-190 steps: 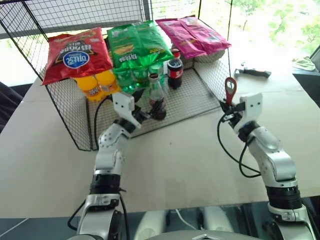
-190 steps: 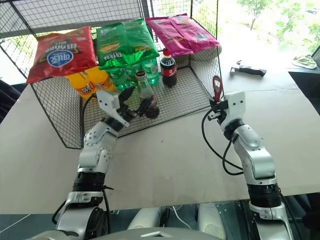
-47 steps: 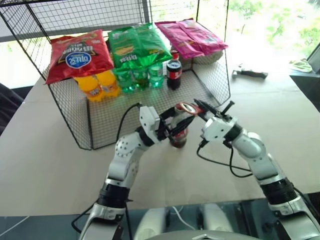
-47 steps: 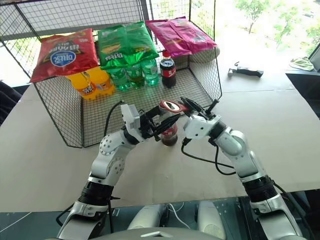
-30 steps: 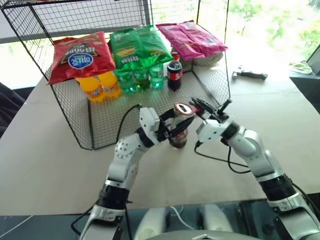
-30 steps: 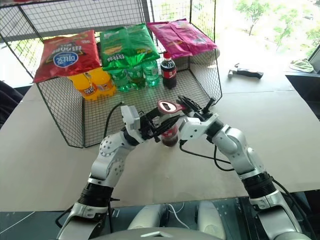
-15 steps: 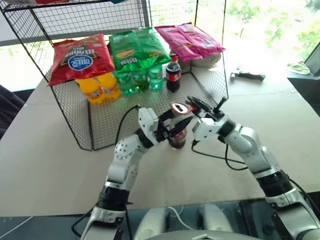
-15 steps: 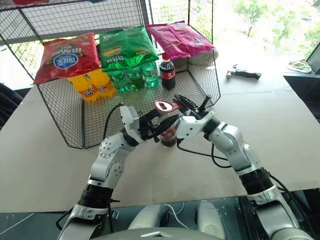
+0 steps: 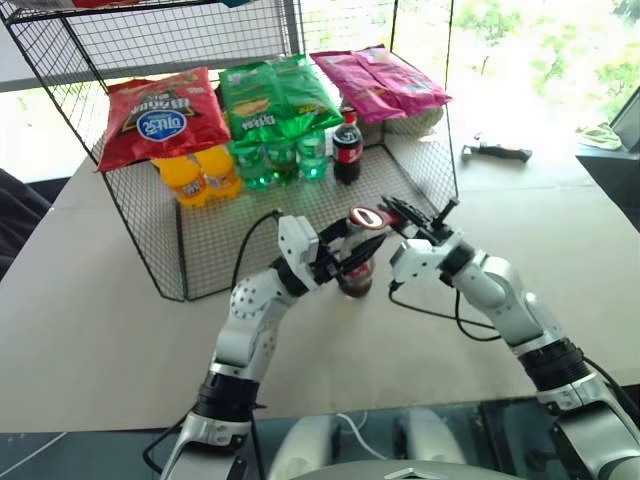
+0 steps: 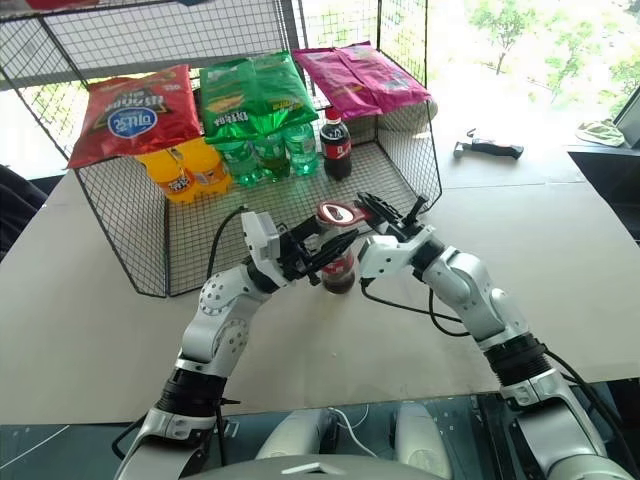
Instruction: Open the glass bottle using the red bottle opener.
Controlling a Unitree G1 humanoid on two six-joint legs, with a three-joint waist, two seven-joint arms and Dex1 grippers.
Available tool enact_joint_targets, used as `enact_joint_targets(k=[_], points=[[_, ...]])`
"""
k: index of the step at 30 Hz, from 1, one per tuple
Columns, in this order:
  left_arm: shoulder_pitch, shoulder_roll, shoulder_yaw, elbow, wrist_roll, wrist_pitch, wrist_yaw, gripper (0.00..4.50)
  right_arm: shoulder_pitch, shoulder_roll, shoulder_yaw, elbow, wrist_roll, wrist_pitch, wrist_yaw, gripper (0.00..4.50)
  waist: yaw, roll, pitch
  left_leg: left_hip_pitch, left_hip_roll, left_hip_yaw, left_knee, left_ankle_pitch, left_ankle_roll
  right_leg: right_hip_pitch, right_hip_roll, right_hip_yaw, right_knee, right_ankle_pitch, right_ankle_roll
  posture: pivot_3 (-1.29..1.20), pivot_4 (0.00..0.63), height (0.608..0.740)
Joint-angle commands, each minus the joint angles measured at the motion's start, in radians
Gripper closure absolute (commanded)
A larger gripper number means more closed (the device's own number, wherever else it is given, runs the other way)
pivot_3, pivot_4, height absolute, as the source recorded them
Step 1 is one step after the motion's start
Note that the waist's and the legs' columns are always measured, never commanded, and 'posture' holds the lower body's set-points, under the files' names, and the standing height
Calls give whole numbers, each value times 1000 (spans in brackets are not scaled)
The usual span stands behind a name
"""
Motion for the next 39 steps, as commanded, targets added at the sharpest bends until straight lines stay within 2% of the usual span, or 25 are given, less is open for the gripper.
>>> enact_joint_targets(k=[1, 4, 16, 39], points=[[-5, 5, -1, 13, 17, 17, 9, 2615, 18, -9, 61, 15, -40, -26, 30, 4500, 0, 0, 0, 0, 0, 0, 0, 0, 0, 0, 0, 0, 0, 0, 0, 0, 150, 740], [-9, 4, -1, 17, 18, 16, 9, 2615, 31, 19, 70, 21, 28, -27, 61, 4500, 0, 0, 0, 0, 0, 0, 0, 0, 0, 0, 0, 0, 0, 0, 0, 0, 150, 740], [-19, 1, -3, 24, 19, 17, 7, 2615, 2, 11, 81, 62, -8, -62, 46, 4500, 0, 0, 0, 0, 0, 0, -3, 0, 0, 0, 0, 0, -1, 0, 0, 0, 150, 740], [-17, -12, -12, 34, 24, 12, 6, 2615, -89, -103, -18, -1, -22, -73, 1, 4500, 4, 0, 2, -2, 0, -2, -4, 0, 0, -1, -1, -1, -6, 0, 0, 0, 150, 740]])
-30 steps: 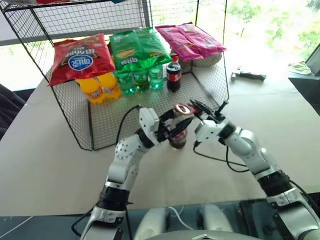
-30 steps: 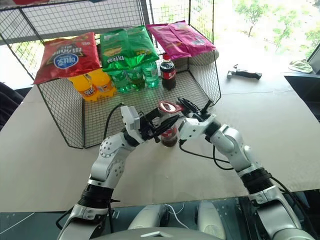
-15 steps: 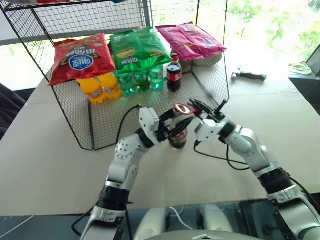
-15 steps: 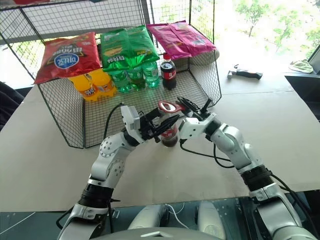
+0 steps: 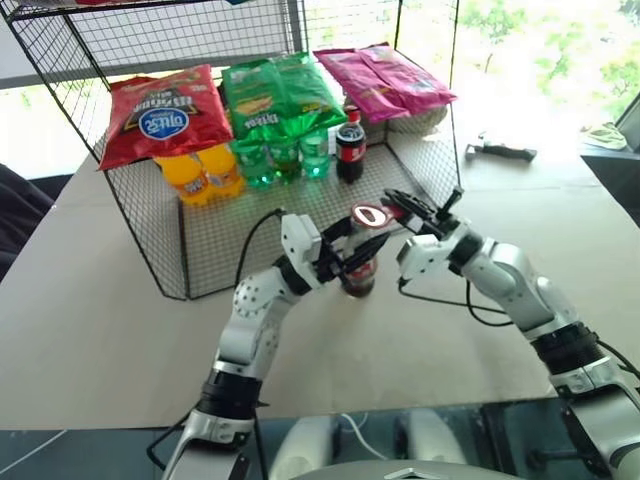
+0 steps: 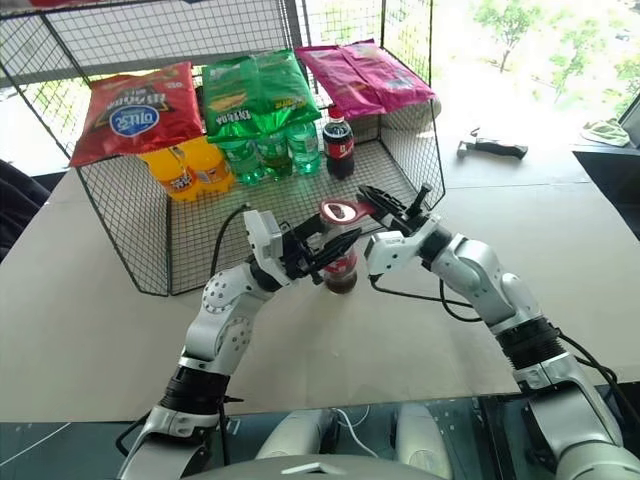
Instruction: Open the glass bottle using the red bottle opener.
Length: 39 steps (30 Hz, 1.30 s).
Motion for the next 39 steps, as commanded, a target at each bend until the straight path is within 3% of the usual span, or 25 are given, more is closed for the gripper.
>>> enact_joint_targets(k=[1, 39], points=[[-4, 1, -6, 27, 23, 14, 10, 2615, -14, -20, -20, -41, -11, 0, 15, 4500, 1, 0, 0, 0, 0, 0, 0, 0, 0, 0, 0, 0, 0, 0, 0, 0, 150, 740], [-15, -13, -10, 45, 21, 8, 3, 2615, -129, -78, -132, -84, -93, 13, -128, 4500, -1, 3, 9, -2, 0, -1, -4, 0, 0, -1, 0, -1, -5, 0, 0, 0, 150, 740]])
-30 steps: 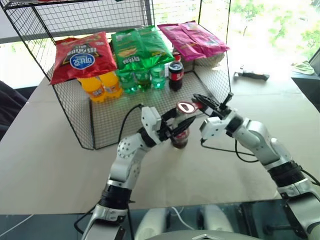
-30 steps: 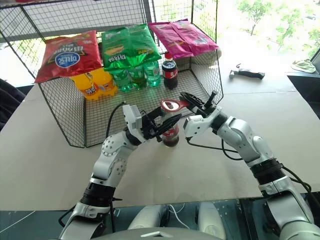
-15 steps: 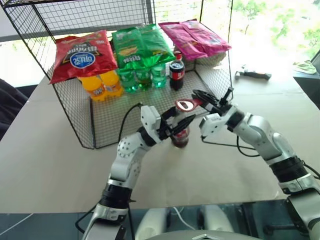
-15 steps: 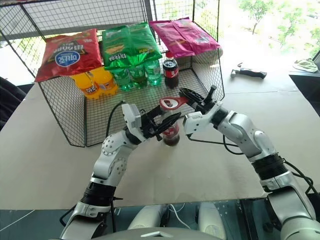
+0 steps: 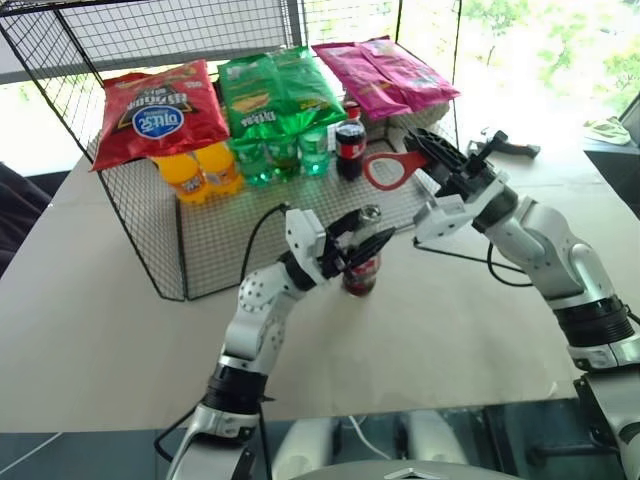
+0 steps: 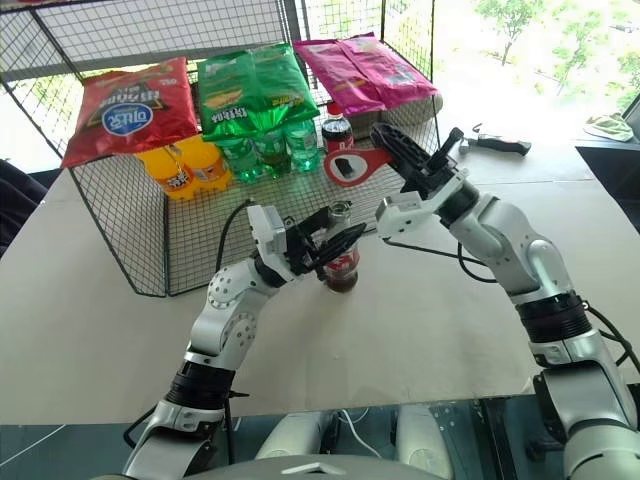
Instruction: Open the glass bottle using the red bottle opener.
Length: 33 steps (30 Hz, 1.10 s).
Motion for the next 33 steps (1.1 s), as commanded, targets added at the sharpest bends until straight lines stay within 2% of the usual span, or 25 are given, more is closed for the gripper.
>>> enact_joint_targets(k=[1, 8, 27, 28, 29, 32, 33], points=[[13, 4, -2, 32, 16, 8, 1, 2615, -4, -5, -31, -14, 17, -1, -18, 4500, 0, 0, 0, 0, 0, 0, 0, 0, 0, 0, 0, 0, 0, 0, 0, 0, 150, 740], [16, 4, 16, -9, -34, 22, -8, 2615, 6, 9, -25, -8, 36, -4, -19, 4500, 0, 0, 0, -1, 0, 0, 0, 0, 0, 0, 0, 0, 0, 0, 0, 0, 150, 740], [44, 46, 16, -78, -62, 68, -23, 2615, 29, 61, -27, 8, 88, 28, -13, 4500, -1, 0, 1, -3, 0, 0, 0, 0, 0, -2, 0, 0, -1, 0, 0, 0, 150, 740], [43, 46, 16, -77, -62, 68, -24, 1827, 29, 61, -27, 9, 89, 29, -13, 4500, -1, 0, 1, -3, 0, 0, 0, 0, 0, -2, 0, 0, -1, 0, 0, 0, 150, 740], [42, 46, 16, -77, -61, 68, -23, 1624, 30, 60, -27, 9, 90, 30, -13, 4500, -1, 0, 1, -3, 0, 0, 0, 0, 0, -2, 0, 0, -1, 0, 0, 0, 150, 740], [41, 46, 17, -76, -59, 68, -23, 177, 33, 60, -28, 10, 93, 34, -13, 4500, -1, 0, 1, -4, 0, 0, 0, 0, 0, -3, 0, 0, -1, 0, 0, 0, 150, 740], [40, 47, 16, -75, -58, 68, -26, 28, 33, 60, -29, 11, 94, 35, -13, 4500, -1, 0, 1, -5, 0, 0, 0, 0, 0, -4, 0, 0, -1, 0, 0, 0, 150, 740]])
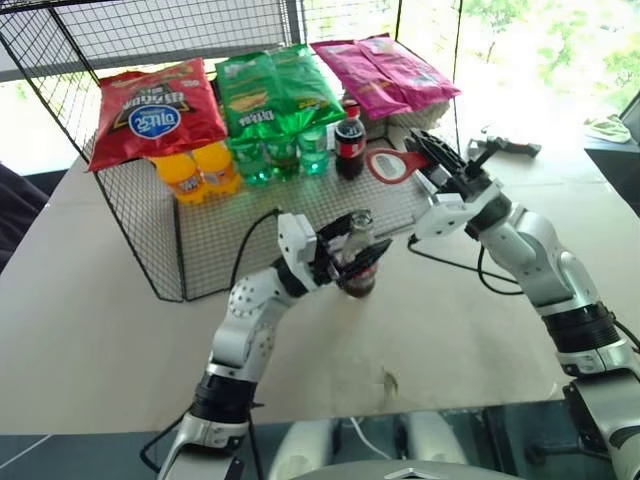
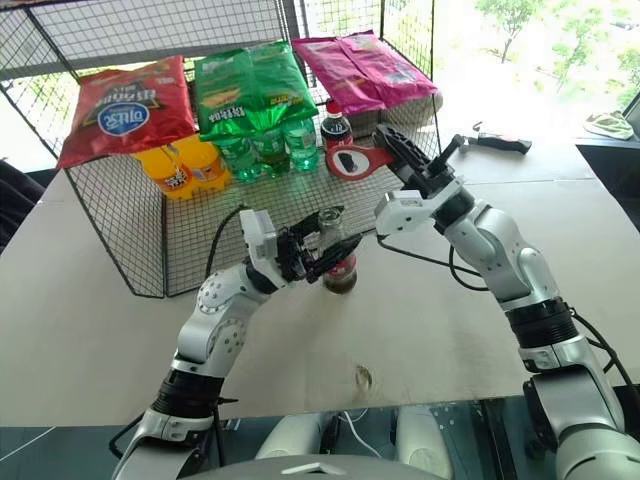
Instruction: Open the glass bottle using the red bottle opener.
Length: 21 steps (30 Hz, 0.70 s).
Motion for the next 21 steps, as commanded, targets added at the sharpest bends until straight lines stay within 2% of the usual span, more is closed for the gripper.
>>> enact_joint_targets(k=[1, 12, 21], points=[[-4, 2, 4, -18, -1, -4, -11, 28, 4, 1, -29, -12, 23, 6, -9, 4500, 0, 0, 0, 0, 0, 0, 0, 0, 0, 0, 0, 0, 0, 0, 0, 0, 150, 740], [20, 25, 3, -46, -7, 11, -31, 28, 19, 8, -30, -16, 45, 19, 0, 4500, -1, 0, 0, -12, 0, 0, 2, 0, 0, -12, 0, 0, 1, 0, 0, 0, 150, 740], [80, 81, 17, -89, -8, 27, -46, 28, 53, 35, -55, 5, 141, 65, 29, 4500, -2, 0, 0, -12, 0, 1, 2, 0, 0, -12, 0, 1, 1, 0, 0, 0, 150, 740]])
